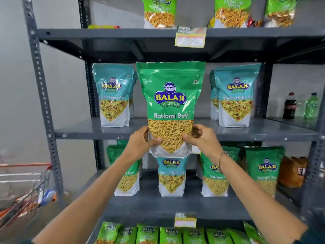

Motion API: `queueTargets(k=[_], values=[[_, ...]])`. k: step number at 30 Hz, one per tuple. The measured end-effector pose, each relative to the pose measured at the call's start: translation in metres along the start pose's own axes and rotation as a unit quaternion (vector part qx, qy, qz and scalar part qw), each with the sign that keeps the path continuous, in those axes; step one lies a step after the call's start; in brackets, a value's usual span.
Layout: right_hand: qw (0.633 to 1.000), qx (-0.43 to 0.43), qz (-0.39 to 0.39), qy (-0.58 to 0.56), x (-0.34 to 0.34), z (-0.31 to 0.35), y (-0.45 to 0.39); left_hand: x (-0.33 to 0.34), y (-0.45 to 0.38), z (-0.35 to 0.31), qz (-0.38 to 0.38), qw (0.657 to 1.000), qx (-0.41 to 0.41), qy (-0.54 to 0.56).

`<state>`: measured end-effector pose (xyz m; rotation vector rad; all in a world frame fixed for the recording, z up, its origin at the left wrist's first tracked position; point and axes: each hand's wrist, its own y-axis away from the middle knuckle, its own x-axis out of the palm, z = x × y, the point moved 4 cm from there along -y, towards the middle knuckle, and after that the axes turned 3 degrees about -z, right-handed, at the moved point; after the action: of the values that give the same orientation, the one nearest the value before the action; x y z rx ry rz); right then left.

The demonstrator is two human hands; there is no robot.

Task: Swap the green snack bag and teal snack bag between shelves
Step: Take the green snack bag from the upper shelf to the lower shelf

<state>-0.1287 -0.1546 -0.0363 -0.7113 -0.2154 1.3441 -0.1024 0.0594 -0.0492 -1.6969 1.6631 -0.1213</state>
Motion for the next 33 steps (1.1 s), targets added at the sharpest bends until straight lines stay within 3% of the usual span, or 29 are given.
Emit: queueTargets(k=[8, 15, 26, 33], values=[[0.997, 0.071, 0.026, -0.002, 0.045, -0.063, 0.079, 0.015, 0.086, 0.072, 0.033, 0.994, -0.098, 0.042], [0.985, 0.154, 0.072, -0.023, 0.104, -0.139, 0.11, 0.027, 0.123, 0.142, 0.047, 0.977, -0.207, -0.009], [0.967, 0.229, 0.109, -0.035, 0.171, -0.232, 0.082, 0.047, 0.097, 0.243, 0.047, 0.943, -0.328, -0.029], [0.961, 0.249, 0.118, -0.032, 0.199, -0.273, 0.044, 0.058, 0.062, 0.295, 0.048, 0.937, -0.346, -0.019]])
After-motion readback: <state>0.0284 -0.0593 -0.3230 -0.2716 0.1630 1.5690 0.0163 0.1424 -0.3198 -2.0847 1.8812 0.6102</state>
